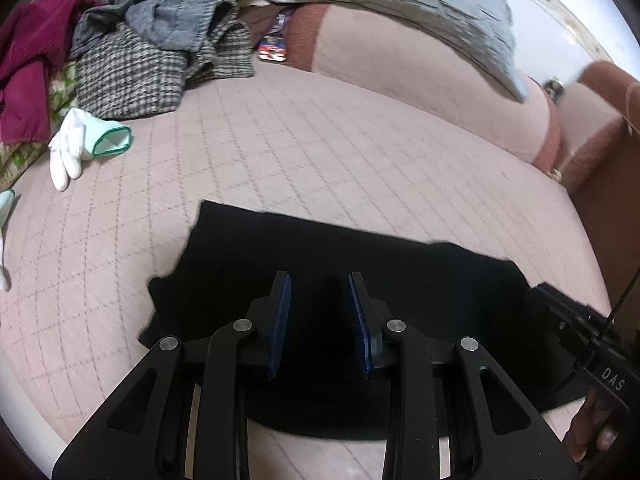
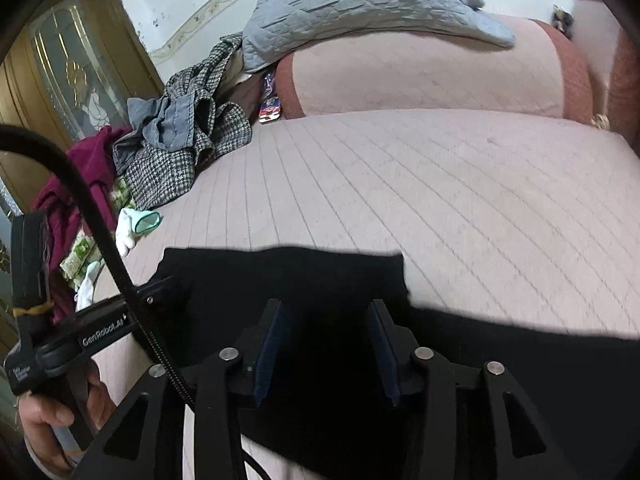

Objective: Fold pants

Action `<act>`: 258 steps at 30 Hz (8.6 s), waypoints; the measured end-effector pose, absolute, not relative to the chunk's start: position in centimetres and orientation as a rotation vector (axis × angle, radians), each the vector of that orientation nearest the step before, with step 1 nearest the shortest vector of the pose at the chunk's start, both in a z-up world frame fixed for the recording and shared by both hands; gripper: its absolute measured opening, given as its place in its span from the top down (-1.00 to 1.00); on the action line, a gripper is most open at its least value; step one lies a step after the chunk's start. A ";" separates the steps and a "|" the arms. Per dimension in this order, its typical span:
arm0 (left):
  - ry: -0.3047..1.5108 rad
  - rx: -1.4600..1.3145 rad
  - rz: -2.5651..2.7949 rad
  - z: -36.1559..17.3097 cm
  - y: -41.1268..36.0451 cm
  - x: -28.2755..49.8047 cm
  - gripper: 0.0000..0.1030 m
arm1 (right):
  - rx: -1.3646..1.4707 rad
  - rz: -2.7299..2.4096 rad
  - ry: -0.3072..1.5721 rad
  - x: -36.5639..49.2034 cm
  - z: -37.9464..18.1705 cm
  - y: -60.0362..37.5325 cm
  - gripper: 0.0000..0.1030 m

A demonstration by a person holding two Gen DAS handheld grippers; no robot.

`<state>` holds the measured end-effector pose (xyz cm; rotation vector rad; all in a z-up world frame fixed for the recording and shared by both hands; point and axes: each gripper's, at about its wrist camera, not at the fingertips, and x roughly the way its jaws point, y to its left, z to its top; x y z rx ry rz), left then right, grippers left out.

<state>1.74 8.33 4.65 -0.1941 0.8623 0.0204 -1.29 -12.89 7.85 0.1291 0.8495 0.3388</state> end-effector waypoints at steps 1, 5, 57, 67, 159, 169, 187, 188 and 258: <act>0.861 -0.200 0.038 4.5 8.8 2.1 0.46 | 0.108 0.352 0.849 -0.7 7.9 -12.2 0.12; 0.871 -0.241 0.034 3.3 10.2 2.5 0.46 | -0.094 0.464 0.857 2.7 7.7 -7.8 0.06; 0.831 -0.141 -0.200 8.8 -3.0 -2.3 0.45 | 0.186 0.442 0.802 -10.3 10.2 -22.8 0.27; 0.816 -0.123 -0.282 9.1 -7.9 -4.2 -0.15 | 0.244 0.408 0.802 -13.2 9.6 -26.0 0.18; 1.013 -0.130 -0.641 4.7 -4.4 2.8 -0.11 | 0.263 0.346 0.689 -11.8 11.7 -24.1 -0.05; 1.054 -0.098 -0.636 4.3 -8.4 3.4 0.70 | 0.211 0.292 0.727 -9.5 10.5 -24.4 0.02; 1.004 -0.155 -0.461 5.4 -2.4 1.4 0.55 | 0.161 0.313 0.763 -6.4 10.2 -21.9 0.02; 0.994 -0.142 -0.428 5.7 -2.0 1.2 0.55 | 0.171 0.317 0.755 -6.5 10.5 -21.8 0.02; 0.759 -0.499 -0.039 6.6 13.7 -3.1 0.61 | 0.002 0.954 0.844 10.6 9.6 0.8 0.73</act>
